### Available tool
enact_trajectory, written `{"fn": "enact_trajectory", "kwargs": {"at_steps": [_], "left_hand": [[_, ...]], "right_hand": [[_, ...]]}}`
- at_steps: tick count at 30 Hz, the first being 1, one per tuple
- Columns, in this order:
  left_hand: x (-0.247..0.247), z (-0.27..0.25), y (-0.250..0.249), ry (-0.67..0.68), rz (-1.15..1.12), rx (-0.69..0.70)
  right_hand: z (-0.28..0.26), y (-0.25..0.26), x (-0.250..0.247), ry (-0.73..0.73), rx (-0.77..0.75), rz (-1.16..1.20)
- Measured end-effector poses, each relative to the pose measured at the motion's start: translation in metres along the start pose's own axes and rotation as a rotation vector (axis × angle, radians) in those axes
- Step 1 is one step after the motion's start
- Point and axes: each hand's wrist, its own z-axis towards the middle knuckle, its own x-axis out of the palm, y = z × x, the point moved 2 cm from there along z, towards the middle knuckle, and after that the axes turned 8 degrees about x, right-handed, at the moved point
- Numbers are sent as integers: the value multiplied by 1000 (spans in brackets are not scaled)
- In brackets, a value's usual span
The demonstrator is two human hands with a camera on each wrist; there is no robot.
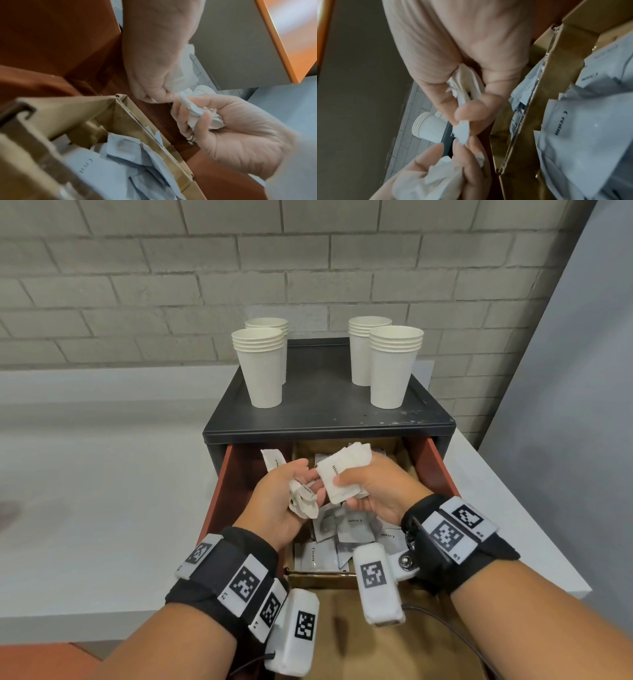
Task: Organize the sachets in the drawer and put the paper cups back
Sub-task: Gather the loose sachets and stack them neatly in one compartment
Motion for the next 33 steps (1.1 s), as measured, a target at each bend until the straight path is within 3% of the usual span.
{"fn": "enact_trajectory", "kwargs": {"at_steps": [4,12,17,22,29,33], "left_hand": [[0,-1,-1,36,42,10],[4,-8,1,149,-22,-70],[5,-9,3,252,-23,-126],[3,-7,5,273,-12,-151],[6,-11,7,270,-40,-187],[3,-9,7,223,-24,-174]], "right_hand": [[1,4,-7,-112,-49,-9],[-2,2,1,-77,-95,-198],[-6,-3,14,98,-175,-415],[-7,-4,16,142,-190,-491],[-6,-1,15,34,-245,-599],[-4,0,13,-26,-227,-517]]}}
